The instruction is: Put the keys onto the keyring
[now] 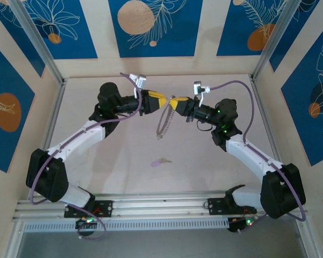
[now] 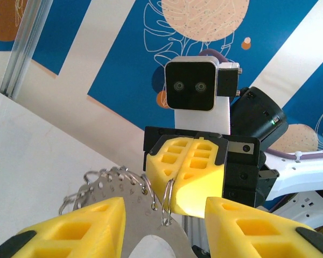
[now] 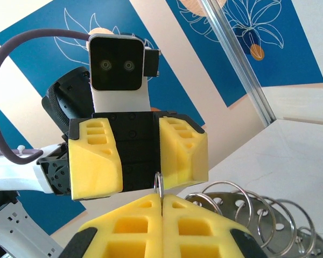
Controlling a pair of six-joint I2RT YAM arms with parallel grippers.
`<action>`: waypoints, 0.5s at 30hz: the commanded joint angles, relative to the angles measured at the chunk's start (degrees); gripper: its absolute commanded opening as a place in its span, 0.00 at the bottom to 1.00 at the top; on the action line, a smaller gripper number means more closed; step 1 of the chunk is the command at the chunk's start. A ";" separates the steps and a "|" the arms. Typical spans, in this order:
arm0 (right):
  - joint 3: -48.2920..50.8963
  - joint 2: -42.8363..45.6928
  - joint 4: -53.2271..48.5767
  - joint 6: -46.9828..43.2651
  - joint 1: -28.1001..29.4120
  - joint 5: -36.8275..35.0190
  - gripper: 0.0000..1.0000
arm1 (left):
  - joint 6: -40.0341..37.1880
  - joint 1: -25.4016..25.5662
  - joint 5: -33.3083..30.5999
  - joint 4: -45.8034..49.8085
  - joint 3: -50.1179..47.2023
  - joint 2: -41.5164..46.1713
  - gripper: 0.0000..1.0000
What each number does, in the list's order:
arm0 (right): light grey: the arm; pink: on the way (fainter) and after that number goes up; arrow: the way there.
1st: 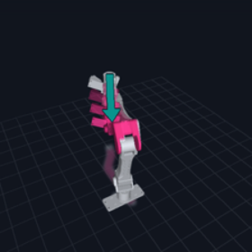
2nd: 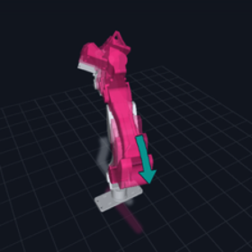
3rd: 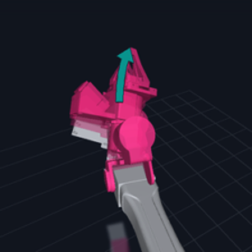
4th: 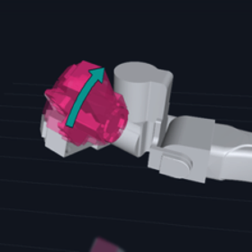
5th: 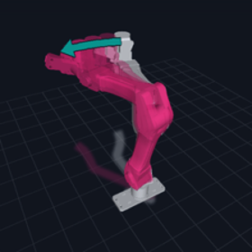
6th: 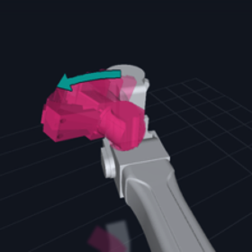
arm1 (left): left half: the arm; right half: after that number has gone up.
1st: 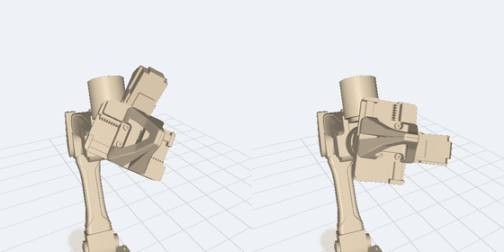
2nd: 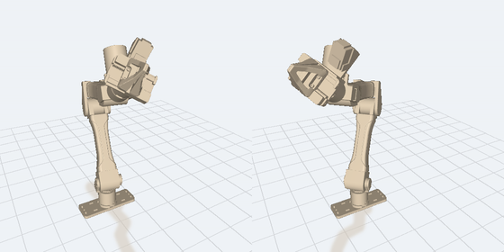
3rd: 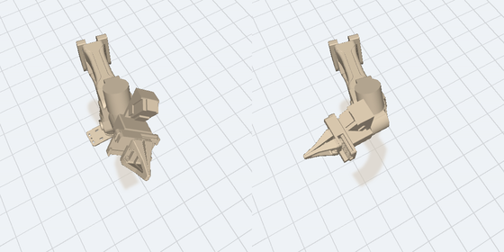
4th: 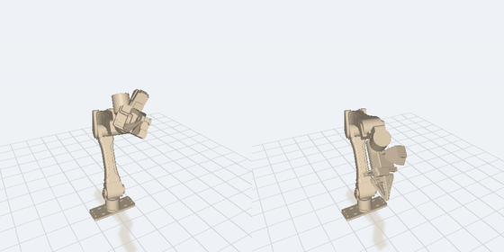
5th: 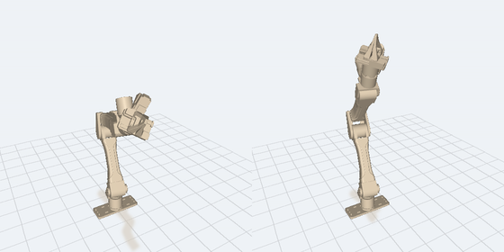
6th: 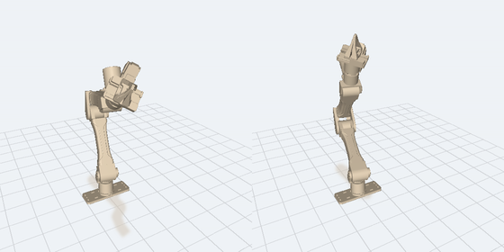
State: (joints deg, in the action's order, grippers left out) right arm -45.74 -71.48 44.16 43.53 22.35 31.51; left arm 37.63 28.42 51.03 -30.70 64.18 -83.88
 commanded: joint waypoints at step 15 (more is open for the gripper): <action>-1.56 -0.19 1.94 0.43 1.29 -1.25 0.00 | 0.30 0.96 2.07 -2.44 1.86 -1.46 0.40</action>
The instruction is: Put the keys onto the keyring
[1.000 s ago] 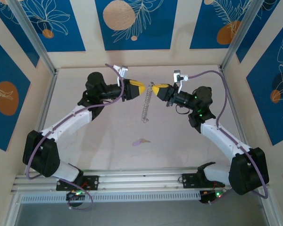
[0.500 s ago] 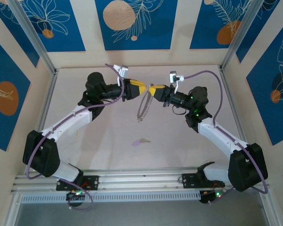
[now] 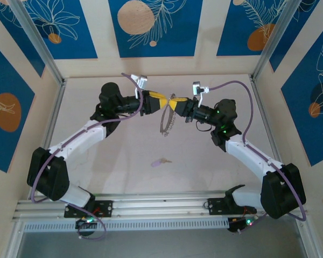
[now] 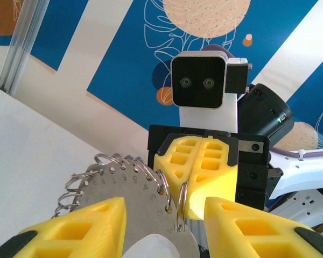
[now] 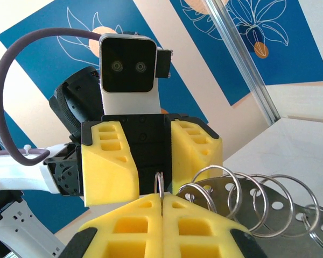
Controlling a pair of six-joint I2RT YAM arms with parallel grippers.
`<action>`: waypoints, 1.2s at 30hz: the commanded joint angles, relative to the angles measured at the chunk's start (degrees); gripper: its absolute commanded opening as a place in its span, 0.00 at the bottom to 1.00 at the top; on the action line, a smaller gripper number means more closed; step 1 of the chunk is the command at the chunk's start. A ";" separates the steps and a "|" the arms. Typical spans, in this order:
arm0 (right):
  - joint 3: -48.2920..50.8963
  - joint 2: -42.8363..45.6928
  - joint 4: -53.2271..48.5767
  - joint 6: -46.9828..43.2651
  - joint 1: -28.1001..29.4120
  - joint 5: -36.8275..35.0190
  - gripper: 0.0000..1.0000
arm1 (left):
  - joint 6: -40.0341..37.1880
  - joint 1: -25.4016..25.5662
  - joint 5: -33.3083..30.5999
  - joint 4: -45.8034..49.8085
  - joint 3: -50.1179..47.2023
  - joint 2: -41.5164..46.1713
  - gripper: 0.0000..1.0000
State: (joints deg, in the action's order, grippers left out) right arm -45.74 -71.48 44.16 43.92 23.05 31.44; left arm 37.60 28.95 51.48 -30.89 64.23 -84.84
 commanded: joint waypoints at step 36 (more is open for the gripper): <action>-4.41 9.94 -18.12 -2.49 -8.64 8.45 0.39 | -37.15 1.72 3.01 37.62 13.35 3.72 0.00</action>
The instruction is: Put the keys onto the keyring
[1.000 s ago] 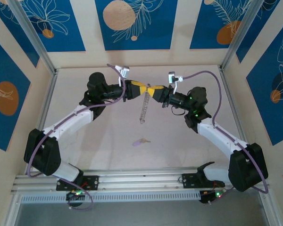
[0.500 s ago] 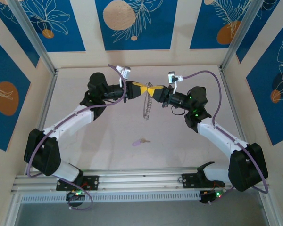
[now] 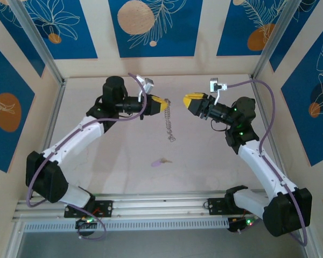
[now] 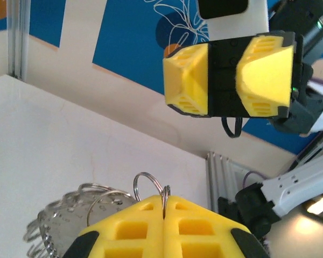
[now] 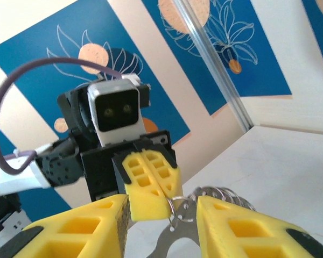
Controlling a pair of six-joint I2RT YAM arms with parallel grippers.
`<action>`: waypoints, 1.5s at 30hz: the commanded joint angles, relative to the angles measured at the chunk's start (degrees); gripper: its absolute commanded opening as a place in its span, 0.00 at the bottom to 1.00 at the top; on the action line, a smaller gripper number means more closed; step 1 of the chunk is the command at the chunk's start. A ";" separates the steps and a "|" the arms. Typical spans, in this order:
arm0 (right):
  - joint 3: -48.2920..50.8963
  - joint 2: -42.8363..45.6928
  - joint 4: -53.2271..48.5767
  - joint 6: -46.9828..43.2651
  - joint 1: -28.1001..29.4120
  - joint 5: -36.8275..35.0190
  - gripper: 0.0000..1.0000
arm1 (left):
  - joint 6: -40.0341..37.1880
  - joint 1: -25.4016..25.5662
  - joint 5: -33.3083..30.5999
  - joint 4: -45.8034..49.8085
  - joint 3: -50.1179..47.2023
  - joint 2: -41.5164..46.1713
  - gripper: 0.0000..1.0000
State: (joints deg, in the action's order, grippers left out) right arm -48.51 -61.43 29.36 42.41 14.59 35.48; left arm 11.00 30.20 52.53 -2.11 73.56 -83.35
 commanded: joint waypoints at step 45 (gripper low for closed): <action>-5.96 -7.12 1.84 -0.74 8.97 6.53 0.21 | -14.36 0.43 7.45 11.85 10.50 0.08 0.00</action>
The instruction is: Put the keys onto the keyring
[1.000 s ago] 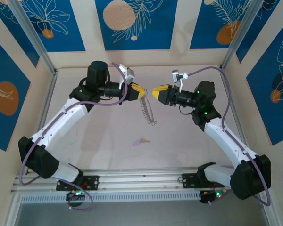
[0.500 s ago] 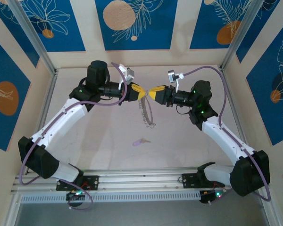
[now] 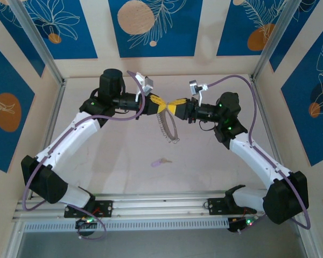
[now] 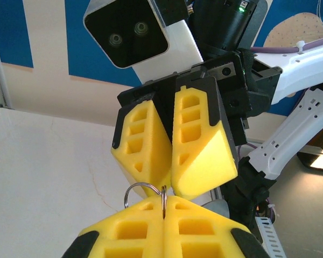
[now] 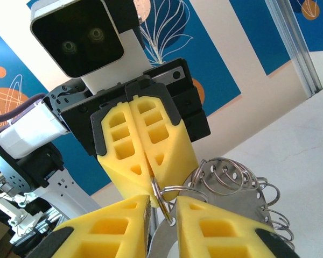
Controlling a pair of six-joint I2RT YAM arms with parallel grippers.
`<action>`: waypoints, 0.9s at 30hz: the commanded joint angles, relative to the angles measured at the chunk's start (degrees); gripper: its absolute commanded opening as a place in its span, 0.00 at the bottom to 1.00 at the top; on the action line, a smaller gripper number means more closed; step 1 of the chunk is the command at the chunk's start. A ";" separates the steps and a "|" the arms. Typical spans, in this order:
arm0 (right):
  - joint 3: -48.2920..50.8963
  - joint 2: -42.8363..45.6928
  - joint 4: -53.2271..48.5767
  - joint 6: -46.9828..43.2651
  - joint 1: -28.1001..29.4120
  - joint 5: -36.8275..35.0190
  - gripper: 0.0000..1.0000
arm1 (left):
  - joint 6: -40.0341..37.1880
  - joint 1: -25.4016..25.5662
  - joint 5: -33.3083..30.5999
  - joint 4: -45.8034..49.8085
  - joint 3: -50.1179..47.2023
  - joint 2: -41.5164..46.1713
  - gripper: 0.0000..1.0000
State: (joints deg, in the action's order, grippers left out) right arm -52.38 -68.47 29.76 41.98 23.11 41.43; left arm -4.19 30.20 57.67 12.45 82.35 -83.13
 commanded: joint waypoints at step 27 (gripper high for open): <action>-0.98 0.22 2.80 -1.62 0.53 -2.73 0.00 | 15.65 0.29 -12.53 -21.18 -8.90 5.64 0.52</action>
State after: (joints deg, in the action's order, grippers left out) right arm -53.52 -69.32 30.63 40.88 23.57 40.27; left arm 6.22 30.26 50.94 0.05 76.12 -80.64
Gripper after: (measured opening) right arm 0.057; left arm 0.501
